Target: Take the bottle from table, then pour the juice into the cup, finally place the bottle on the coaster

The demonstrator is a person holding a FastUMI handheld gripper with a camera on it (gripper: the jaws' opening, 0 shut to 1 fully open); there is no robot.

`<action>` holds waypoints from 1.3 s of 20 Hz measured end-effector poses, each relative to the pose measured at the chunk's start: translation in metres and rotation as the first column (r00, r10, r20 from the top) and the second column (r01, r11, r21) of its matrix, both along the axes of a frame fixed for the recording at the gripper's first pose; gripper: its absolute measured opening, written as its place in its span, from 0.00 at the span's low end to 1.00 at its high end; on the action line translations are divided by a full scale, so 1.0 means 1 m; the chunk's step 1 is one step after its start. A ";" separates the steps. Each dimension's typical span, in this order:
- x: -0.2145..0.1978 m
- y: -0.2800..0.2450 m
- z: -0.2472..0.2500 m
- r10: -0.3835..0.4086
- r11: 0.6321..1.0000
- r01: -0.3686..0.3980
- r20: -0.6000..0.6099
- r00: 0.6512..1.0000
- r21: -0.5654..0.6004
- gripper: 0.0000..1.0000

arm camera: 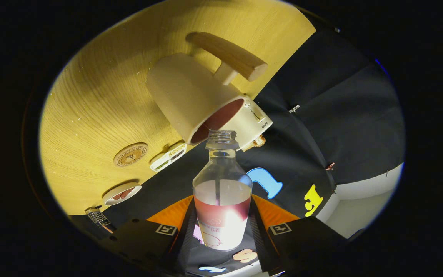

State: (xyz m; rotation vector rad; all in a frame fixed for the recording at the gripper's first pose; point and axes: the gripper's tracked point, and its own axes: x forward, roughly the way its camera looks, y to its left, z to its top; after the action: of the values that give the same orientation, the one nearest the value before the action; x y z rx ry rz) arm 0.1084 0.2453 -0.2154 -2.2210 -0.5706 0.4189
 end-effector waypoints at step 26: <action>0.001 -0.024 -0.016 -0.137 0.907 0.241 -0.301 0.944 0.346 0.72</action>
State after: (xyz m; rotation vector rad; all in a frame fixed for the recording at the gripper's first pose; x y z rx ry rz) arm 0.1095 0.2214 -0.2315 -1.7880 -0.2554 0.4573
